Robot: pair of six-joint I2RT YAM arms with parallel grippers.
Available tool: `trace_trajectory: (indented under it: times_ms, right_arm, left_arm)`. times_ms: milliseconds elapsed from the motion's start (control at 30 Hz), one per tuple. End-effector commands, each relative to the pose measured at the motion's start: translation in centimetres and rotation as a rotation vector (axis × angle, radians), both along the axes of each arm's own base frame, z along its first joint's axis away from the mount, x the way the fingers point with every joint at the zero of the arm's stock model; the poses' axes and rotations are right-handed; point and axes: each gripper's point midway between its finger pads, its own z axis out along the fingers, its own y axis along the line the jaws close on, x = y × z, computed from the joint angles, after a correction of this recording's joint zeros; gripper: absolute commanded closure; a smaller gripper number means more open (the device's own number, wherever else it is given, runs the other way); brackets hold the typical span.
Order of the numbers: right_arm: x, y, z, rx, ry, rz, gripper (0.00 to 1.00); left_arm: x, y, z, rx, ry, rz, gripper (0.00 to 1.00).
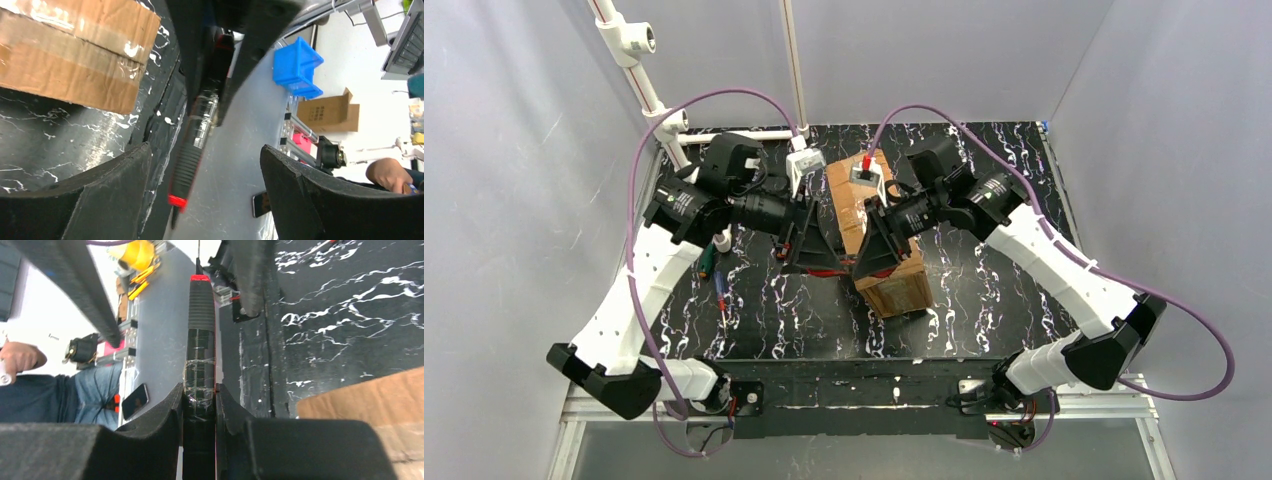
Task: Unpack the express box
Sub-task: Adjust the knife.
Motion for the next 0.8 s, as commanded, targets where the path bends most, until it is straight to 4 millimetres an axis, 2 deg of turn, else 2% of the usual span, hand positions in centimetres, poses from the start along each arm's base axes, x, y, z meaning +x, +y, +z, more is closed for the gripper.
trace_trajectory:
  times_ms: [0,133,333,567,767]
  right_arm:
    - [-2.7,-0.3,0.6,0.051,0.009,0.116,0.99]
    - [-3.4,-0.1,-0.3,0.035,0.016,0.142,0.99]
    - [-3.2,0.0,-0.4,0.045,0.008,0.142,0.99]
    - [-2.8,0.7,0.2,0.083,0.003,0.119,0.99]
    - [-2.3,1.1,0.9,0.106,-0.014,0.097,0.99]
  left_arm:
    - [-2.8,0.9,-0.3,-0.045,0.006,-0.107,0.24]
    - [-3.4,0.8,-1.4,-0.055,0.052,-0.140,0.37]
    - [-4.4,0.7,-2.6,-0.085,0.125,-0.185,0.50]
    - [-4.4,0.5,-3.6,-0.092,0.167,-0.181,0.58]
    - [-4.5,0.2,-3.6,-0.114,0.190,-0.198,0.71]
